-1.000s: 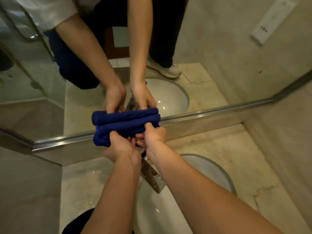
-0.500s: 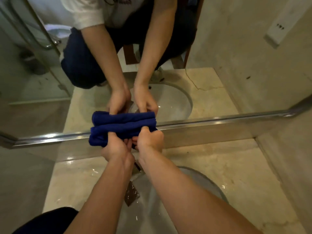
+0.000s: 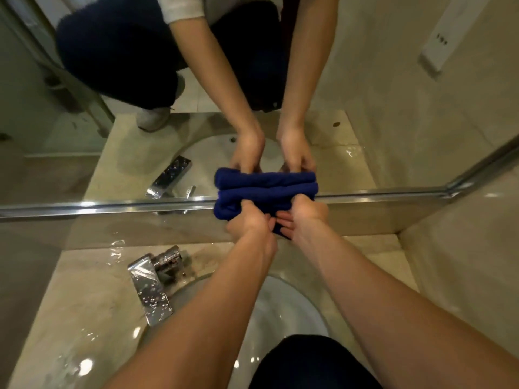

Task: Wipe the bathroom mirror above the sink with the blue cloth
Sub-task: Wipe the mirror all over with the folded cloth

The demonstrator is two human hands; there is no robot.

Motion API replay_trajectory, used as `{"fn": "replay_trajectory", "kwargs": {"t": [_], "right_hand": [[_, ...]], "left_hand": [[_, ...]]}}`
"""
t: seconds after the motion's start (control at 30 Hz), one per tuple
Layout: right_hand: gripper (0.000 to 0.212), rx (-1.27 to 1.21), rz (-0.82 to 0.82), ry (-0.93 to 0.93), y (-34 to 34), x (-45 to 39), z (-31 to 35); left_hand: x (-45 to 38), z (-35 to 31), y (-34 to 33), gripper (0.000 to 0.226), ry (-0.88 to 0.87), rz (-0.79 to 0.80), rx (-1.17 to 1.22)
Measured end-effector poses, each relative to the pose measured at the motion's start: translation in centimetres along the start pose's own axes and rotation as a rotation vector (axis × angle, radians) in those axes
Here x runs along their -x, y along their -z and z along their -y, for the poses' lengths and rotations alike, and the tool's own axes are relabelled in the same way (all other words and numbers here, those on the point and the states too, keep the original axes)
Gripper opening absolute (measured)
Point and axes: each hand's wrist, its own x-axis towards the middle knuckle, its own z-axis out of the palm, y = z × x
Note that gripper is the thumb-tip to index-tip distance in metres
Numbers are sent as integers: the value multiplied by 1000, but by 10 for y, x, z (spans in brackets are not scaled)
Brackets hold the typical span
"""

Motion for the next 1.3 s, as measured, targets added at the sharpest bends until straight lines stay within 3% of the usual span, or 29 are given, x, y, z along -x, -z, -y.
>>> {"fn": "replay_trajectory", "kwargs": {"t": [0.17,0.43,0.53,0.67,0.8,0.93,1.07,1.17,1.3], "right_hand": [[33,129,-95,122,14,-20,-5],[10,-8,-142,172,-5,-12,-14],[20,-35,-162,188,-25,2,-20],[18,-65,-116,163,-58,23,-29],[8,-68,-65,130,-91,36,-40],[7,-47,-3,95,-129,52,-52],[8,-42,49,62,-180,81,-71],[27,-37,121,56,-210,100,-80],[22,54,127,164,-220,90,-100]], "left_hand": [[2,8,-3,28,14,64,-222],[-3,-4,15,22,-9,91,-132],[-15,-14,29,20,-55,82,-137],[-33,-38,56,18,-98,57,-122],[-49,-63,83,35,-114,18,-111],[-63,-92,112,12,-163,6,-69],[-84,-130,151,6,-230,-75,-35],[-97,-156,174,10,-245,-132,-20],[-90,-168,203,34,-272,-170,-206]]}}
